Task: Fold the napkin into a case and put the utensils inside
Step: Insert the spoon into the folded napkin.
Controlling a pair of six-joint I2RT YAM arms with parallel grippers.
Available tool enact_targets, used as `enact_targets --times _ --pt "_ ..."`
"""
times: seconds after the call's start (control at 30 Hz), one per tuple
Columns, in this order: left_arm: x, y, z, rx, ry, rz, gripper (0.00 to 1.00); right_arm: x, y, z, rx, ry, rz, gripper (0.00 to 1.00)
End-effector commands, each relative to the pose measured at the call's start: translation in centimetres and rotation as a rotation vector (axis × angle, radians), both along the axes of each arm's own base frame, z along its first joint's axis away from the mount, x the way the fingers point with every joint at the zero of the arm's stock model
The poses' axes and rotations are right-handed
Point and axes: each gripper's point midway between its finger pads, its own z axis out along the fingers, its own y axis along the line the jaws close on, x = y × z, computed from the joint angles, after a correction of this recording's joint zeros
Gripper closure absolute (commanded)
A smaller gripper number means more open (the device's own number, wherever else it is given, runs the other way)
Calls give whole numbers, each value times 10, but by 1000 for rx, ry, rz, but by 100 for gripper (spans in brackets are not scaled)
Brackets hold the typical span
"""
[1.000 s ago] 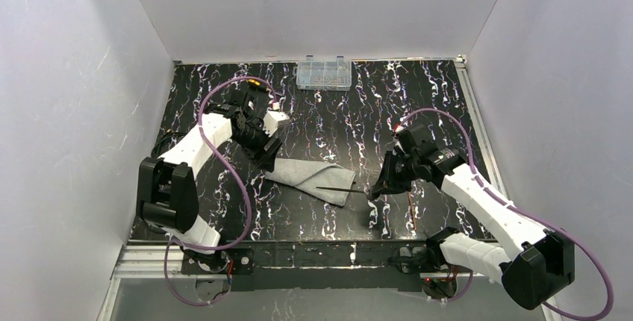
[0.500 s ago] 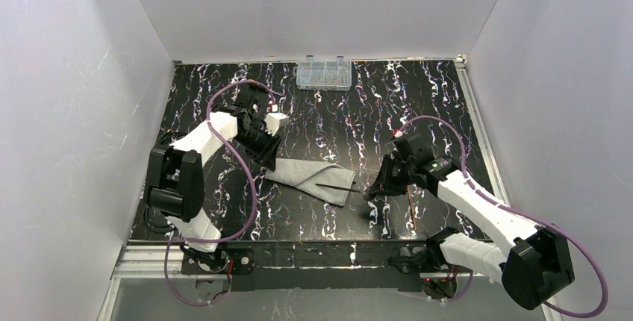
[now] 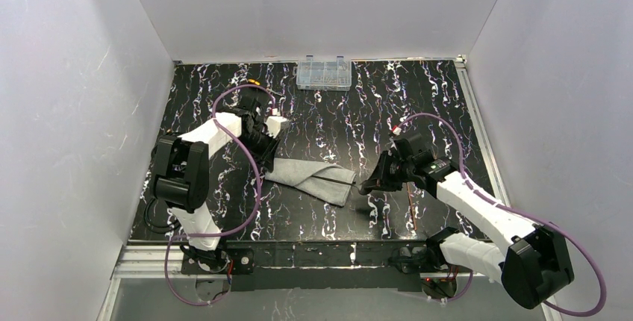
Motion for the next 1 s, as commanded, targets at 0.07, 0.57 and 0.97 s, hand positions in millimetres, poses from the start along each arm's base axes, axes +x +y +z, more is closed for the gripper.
enact_targets --times 0.07,0.57,0.97 --pt "-4 -1 -5 14 24 9 86 10 14 -2 68 -22 9 99" --pt "-8 -3 -9 28 39 -8 100 26 28 -19 129 -60 0 99" --pt "-7 -4 -8 28 48 -22 100 40 46 -20 170 -96 25 99"
